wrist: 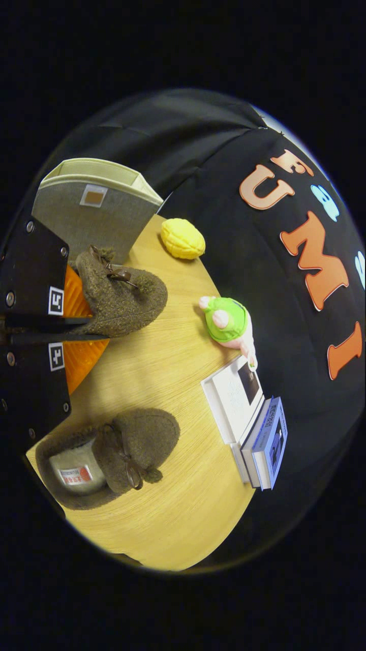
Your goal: Open the storage box then place both shoes into the box .Put the left shoe in first, then the right shoe, with the right side of both shoes facing outward in a uniform manner.
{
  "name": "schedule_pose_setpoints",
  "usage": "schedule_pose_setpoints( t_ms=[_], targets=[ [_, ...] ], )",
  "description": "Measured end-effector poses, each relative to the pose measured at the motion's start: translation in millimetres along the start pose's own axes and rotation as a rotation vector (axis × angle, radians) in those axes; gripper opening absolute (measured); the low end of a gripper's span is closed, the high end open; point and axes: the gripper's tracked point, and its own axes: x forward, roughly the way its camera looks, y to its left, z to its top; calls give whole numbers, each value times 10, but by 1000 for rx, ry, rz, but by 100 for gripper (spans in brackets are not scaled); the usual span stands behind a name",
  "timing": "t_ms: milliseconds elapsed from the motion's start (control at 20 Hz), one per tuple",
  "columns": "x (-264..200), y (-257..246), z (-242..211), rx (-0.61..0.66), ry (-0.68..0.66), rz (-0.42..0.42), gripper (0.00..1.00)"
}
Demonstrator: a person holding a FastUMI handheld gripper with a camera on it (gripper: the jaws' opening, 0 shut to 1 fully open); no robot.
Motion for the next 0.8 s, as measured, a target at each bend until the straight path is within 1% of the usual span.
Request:
schedule_pose_setpoints(
  t_ms=[350, 450, 700, 800],
  targets=[
    [-365, 914, 374, 51, -106, 136, 5],
    [-436, 1196, 422, 51, -121, 175, 5],
    [-481, 1911, 341, 18, -99, 270, 5],
    [-440, 2122, 245, 1, -76, 289, 5]
  ],
)
